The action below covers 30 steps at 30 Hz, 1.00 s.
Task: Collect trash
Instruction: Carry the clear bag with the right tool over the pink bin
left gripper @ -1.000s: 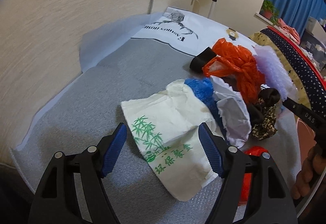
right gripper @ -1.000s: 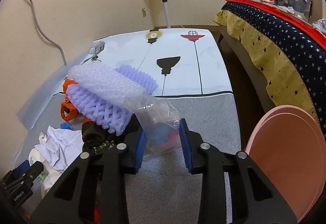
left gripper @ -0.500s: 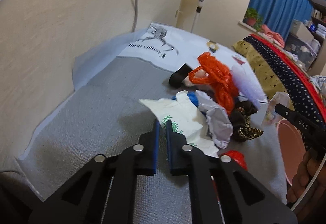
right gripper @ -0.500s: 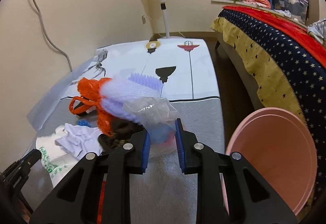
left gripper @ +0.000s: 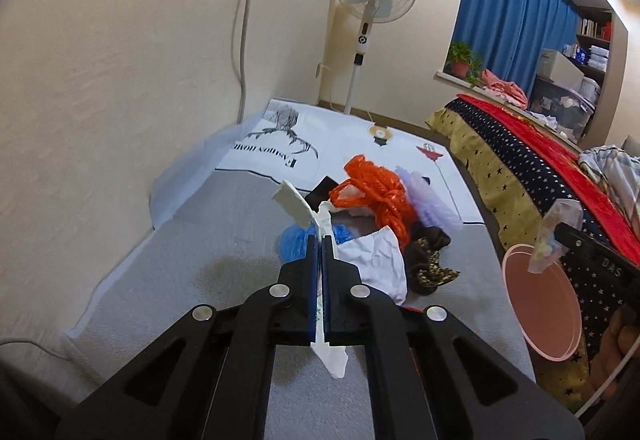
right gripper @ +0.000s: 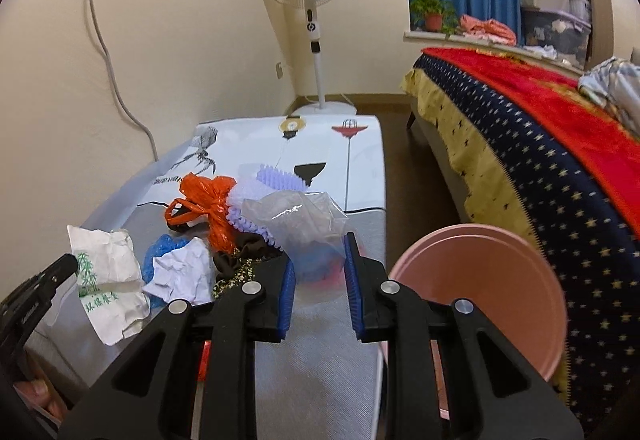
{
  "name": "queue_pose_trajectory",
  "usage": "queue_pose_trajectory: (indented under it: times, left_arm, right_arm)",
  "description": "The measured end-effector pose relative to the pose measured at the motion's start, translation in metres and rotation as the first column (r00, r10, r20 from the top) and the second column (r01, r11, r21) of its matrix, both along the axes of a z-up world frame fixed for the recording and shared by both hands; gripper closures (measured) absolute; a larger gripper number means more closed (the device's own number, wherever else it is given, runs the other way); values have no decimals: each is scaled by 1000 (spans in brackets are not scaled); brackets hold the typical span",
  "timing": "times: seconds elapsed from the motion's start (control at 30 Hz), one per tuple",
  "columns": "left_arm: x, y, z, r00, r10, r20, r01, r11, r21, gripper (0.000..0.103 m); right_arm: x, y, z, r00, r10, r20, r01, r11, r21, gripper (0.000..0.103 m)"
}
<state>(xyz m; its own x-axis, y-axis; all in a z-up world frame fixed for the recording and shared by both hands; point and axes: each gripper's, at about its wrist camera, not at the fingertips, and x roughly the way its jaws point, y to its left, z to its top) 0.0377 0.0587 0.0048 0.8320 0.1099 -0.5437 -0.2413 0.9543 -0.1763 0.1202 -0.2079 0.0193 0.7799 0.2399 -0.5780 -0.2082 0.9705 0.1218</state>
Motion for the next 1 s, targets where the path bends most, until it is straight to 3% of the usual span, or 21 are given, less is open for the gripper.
queue_pose_trajectory:
  times: [0.43,0.83,1.0]
  left_arm:
    - [-27,-30,37,992,-80,101,77,996,35,101]
    - [-17,-68,44,977,-178,116,174,984,47,101]
    - [-12,-87,45,969,-221,114,217,975,45,101]
  right_arm:
    - [-49,-58,46,995,-85,45,86,996,-11,80]
    - [-63,-113,73,988,-150,48,151,988,-20,80]
    - [-60,-127,68,981,-187,43,187,982,-4,80]
